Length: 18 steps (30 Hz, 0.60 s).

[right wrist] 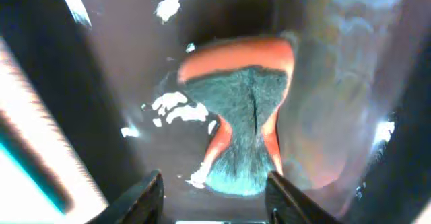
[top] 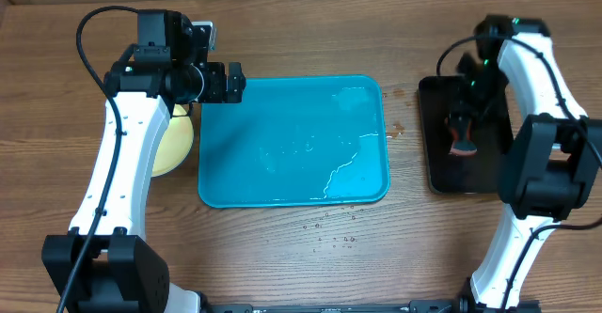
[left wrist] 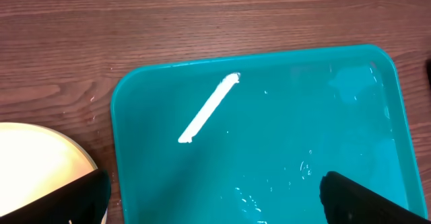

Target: Clean dirty plates on tray and stack at the side

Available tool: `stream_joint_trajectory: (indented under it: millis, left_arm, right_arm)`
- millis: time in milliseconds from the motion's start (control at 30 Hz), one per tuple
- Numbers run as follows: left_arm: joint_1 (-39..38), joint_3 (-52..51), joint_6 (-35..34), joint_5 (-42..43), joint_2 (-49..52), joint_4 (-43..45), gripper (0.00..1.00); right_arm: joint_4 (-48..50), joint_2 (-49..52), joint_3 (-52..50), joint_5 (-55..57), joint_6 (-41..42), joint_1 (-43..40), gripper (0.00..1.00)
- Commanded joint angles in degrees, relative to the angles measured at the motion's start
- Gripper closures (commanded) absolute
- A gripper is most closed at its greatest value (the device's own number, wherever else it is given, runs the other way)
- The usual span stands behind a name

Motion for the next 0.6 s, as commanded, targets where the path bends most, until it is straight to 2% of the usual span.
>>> stream_joint_trajectory:
  millis: [0, 133, 200, 400, 567]
  left_arm:
    - [-0.11, 0.46, 0.2, -0.17, 0.5, -0.13, 0.0]
    - [-0.11, 0.46, 0.2, -0.17, 0.5, -0.13, 0.0]
    - [-0.11, 0.46, 0.2, -0.17, 0.5, -0.13, 0.0]
    - [-0.11, 0.46, 0.2, -0.17, 0.5, -0.13, 0.0]
    - [-0.11, 0.46, 0.2, -0.17, 0.5, -0.13, 0.0]
  right_arm:
    - [-4.44, -5.68, 9.62, -2.12, 0.63, 0.2, 0.37]
    - [-10.16, -9.55, 19.28, -4.94, 1.46, 0.31, 0.23]
    - [-12.13, -12.0, 23.08, -6.47, 1.49, 0.31, 0.0]
    - [-12.9, -22.27, 28.5, -8.07, 9.18, 0.31, 0.0]
    - [-12.92, -31.45, 28.83, -8.07, 16.5, 0.31, 0.0]
